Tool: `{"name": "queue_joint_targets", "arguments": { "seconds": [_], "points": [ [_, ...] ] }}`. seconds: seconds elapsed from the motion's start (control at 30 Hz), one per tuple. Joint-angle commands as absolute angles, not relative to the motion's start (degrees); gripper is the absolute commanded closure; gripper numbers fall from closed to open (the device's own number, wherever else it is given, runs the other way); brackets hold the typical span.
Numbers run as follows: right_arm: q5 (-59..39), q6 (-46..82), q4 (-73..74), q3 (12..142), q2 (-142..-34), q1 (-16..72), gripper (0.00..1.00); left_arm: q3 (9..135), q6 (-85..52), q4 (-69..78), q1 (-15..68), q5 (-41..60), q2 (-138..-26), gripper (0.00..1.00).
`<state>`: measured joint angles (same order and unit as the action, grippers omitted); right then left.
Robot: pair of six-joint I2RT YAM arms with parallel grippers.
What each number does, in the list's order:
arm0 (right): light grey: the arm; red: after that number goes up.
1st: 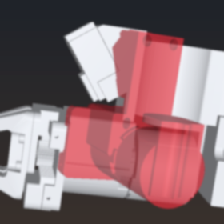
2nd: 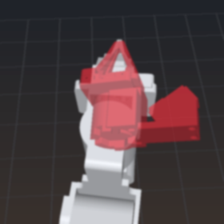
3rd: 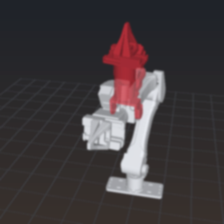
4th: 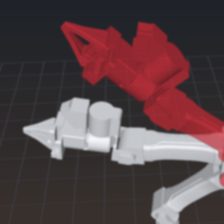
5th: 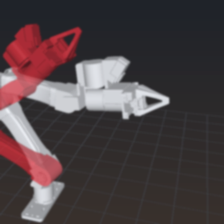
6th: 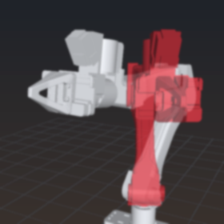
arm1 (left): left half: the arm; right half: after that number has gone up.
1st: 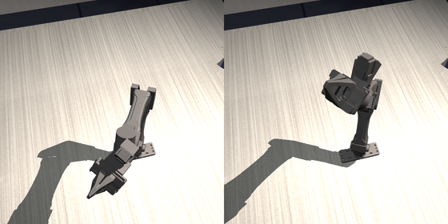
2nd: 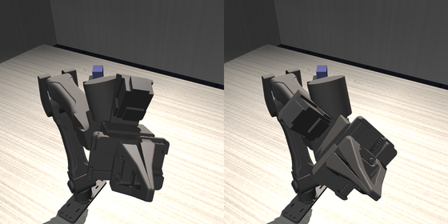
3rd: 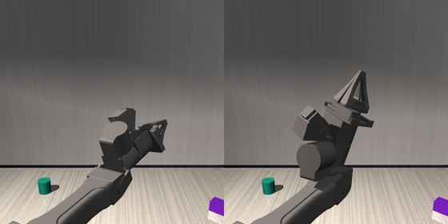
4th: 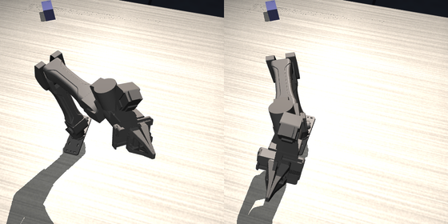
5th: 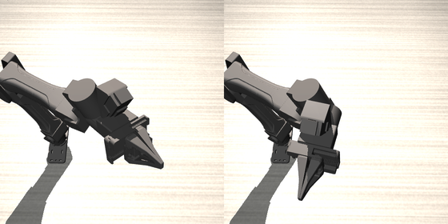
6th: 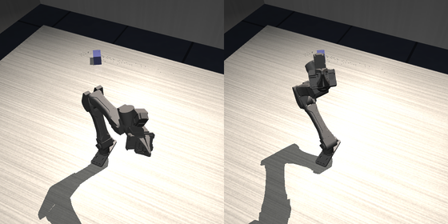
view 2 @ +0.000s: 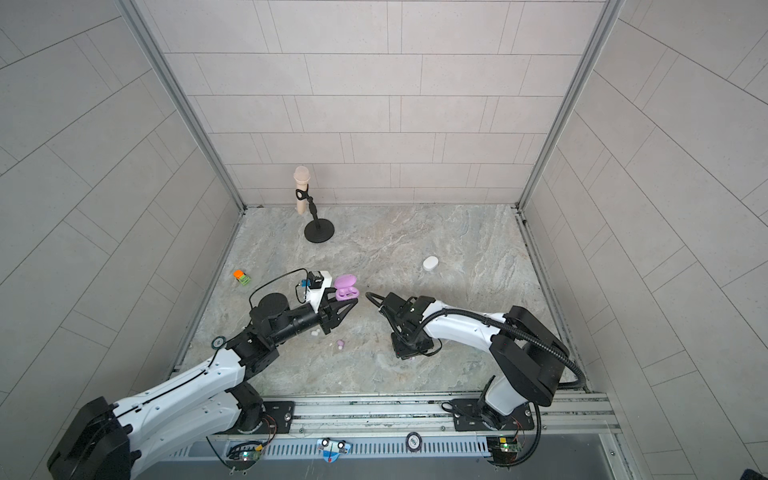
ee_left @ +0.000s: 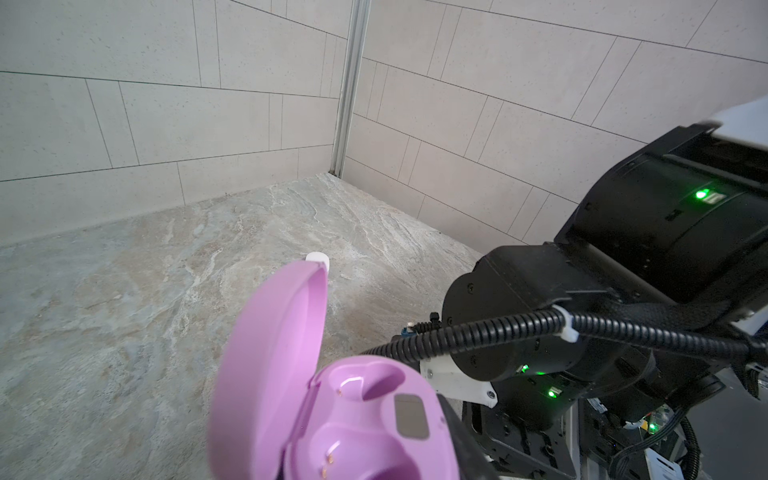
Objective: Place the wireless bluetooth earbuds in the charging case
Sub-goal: 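Lower the open right gripper over a pink earbud and close on it, then lift the pink earbud with the right gripper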
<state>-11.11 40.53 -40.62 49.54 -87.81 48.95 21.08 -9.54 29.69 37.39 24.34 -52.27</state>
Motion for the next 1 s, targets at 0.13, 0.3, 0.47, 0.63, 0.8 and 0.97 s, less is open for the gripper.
{"name": "queue_joint_targets", "arguments": {
  "seconds": [0.13, 0.3, 0.47, 0.63, 0.8, 0.97],
  "points": [
    [-9.1, 41.9, -41.4, 48.4, -88.8, 49.5, 0.72, 20.9, -9.8, 30.5, 37.1, 24.7, -51.5, 0.81],
    [-8.9, 42.2, -40.7, 47.8, -89.2, 49.7, 0.73, 20.8, -9.8, 30.4, 37.1, 24.6, -51.3, 0.81],
    [-8.5, 42.4, -40.2, 47.5, -89.9, 50.2, 0.74, 20.8, -9.8, 30.4, 37.1, 24.4, -51.3, 0.81],
    [-8.1, 42.8, -39.6, 47.3, -90.7, 50.4, 0.77, 20.8, -9.8, 30.3, 37.1, 24.4, -51.3, 0.81],
    [-7.6, 43.1, -39.3, 47.4, -91.1, 50.4, 0.80, 20.8, -9.8, 30.4, 37.1, 24.4, -51.3, 0.81],
    [-7.1, 43.0, -39.3, 47.5, -91.4, 50.4, 0.81, 20.8, -9.8, 30.5, 37.1, 24.4, -51.3, 0.81]
  ]
}}
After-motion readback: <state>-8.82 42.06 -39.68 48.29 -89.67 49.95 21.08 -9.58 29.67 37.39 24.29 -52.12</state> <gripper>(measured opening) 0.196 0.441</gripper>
